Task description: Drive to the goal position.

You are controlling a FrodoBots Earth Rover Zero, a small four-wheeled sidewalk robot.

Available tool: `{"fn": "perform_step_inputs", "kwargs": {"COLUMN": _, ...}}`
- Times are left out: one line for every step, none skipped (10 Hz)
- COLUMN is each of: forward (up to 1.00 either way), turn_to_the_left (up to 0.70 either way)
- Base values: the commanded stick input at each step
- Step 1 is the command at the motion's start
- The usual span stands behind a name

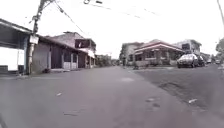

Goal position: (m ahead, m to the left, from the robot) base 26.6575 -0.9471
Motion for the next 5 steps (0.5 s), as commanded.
{"fn": "perform_step_inputs", "kwargs": {"forward": 1.00, "turn_to_the_left": 0.01}}
{"fn": "perform_step_inputs", "kwargs": {"forward": 1.00, "turn_to_the_left": 0.00}}
{"fn": "perform_step_inputs", "kwargs": {"forward": 1.00, "turn_to_the_left": 0.00}}
{"fn": "perform_step_inputs", "kwargs": {"forward": 1.00, "turn_to_the_left": 0.00}}
{"fn": "perform_step_inputs", "kwargs": {"forward": 1.00, "turn_to_the_left": 0.00}}
